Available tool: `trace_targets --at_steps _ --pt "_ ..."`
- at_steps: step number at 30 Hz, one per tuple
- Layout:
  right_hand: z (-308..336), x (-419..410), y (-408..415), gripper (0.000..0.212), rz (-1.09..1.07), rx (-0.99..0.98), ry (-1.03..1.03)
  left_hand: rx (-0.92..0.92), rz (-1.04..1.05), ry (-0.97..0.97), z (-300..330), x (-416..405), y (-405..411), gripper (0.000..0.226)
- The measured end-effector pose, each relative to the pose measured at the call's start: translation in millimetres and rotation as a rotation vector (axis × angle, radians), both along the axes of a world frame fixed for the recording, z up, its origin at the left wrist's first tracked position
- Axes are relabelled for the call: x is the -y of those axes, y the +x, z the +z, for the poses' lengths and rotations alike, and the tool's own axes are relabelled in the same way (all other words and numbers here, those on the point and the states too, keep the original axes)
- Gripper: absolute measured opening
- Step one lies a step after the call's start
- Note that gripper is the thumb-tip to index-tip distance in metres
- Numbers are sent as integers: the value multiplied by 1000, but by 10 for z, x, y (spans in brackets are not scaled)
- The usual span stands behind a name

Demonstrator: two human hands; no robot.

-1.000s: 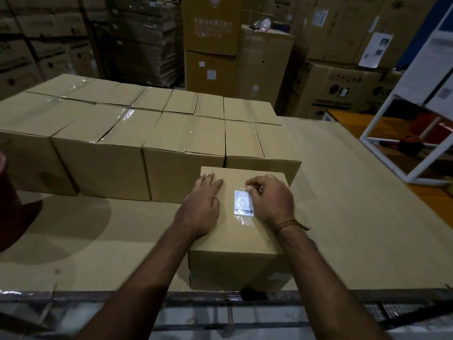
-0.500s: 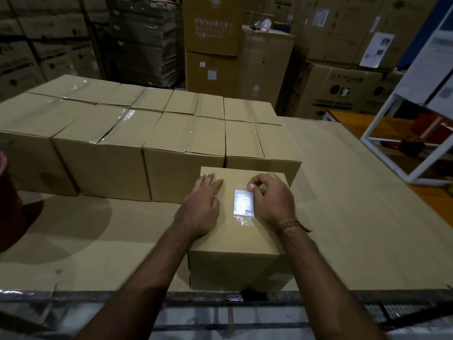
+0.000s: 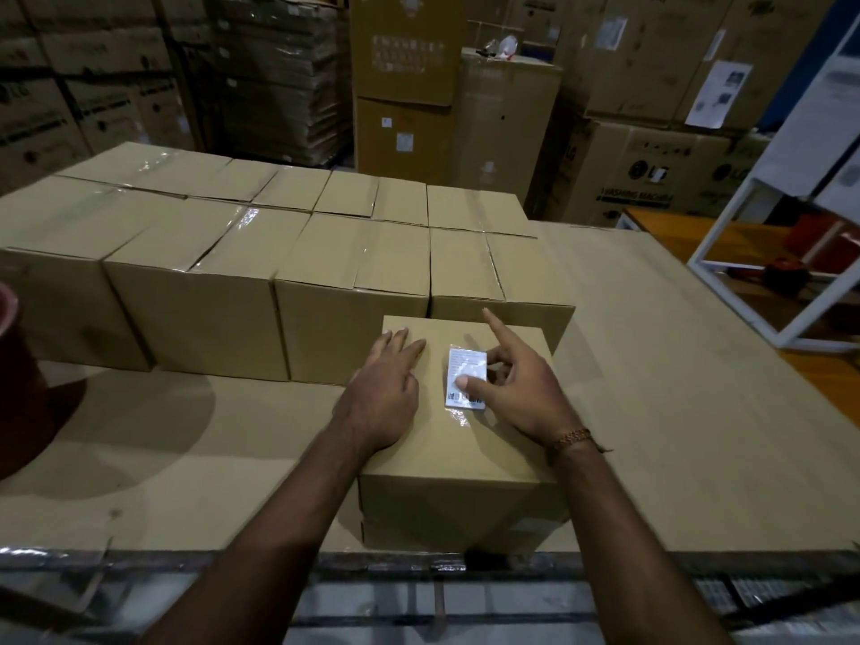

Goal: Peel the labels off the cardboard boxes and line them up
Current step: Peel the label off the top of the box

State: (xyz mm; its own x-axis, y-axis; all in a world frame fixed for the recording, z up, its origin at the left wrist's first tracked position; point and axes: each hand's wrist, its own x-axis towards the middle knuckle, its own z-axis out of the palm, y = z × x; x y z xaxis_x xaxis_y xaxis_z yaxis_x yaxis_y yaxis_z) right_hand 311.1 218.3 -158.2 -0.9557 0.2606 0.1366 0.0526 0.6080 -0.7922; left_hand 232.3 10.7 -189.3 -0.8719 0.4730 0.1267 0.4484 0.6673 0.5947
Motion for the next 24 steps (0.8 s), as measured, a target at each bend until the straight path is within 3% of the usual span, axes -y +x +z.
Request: trace_targets --at_steps 2,4,9,15,24 --pt "11 35 61 114 -34 20 -24 -3 6 2 9 -5 4 56" --pt "0 103 115 114 -120 5 0 0 8 3 15 -10 5 56" --pt "-37 308 264 78 -301 -93 5 2 10 11 23 -4 11 56" --pt "-30 274 394 41 -196 -102 -85 0 -5 35 -15 -5 -21 56" --pt "-46 246 378 31 -158 -128 -89 -7 -11 35 -25 2 -34 57"
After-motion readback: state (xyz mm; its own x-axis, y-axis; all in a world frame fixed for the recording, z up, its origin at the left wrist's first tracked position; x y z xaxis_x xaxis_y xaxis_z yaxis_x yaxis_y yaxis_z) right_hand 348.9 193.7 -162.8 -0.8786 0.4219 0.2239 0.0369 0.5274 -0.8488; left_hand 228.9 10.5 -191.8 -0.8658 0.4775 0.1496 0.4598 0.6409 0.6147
